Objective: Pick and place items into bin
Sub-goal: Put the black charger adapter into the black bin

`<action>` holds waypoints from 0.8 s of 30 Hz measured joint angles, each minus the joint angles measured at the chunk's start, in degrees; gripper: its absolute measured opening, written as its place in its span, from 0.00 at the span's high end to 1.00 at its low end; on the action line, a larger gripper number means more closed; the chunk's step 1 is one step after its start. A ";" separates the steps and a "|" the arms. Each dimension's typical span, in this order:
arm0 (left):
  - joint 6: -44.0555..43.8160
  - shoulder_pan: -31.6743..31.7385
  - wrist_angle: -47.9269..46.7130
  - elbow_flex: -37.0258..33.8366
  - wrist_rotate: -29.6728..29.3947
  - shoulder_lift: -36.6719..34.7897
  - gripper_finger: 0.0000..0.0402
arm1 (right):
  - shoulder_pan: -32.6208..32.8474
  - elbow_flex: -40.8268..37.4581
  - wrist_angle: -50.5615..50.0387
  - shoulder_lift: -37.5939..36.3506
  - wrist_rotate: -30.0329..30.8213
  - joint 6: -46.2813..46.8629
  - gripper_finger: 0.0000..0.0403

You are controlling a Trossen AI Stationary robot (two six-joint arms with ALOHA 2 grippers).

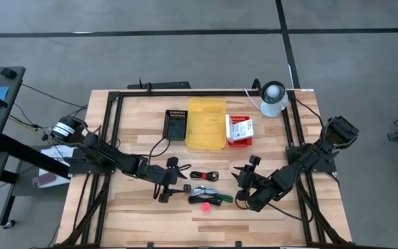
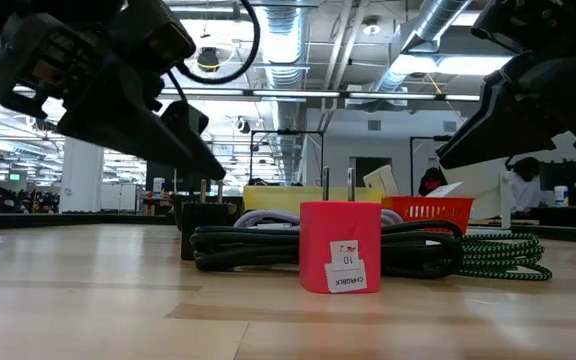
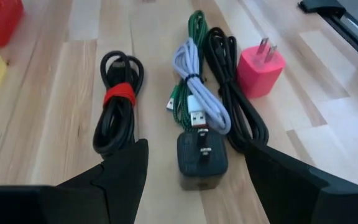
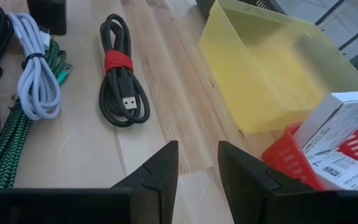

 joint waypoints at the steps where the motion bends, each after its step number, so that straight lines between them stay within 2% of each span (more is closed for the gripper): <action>1: -0.41 0.00 0.00 0.00 0.00 -0.02 0.36 | 0.02 0.00 -0.01 0.00 -0.01 -0.34 0.73; 24: -0.73 -0.09 -0.74 0.00 -1.52 -0.06 0.36 | 0.00 0.00 -0.06 0.00 -0.01 -0.69 0.73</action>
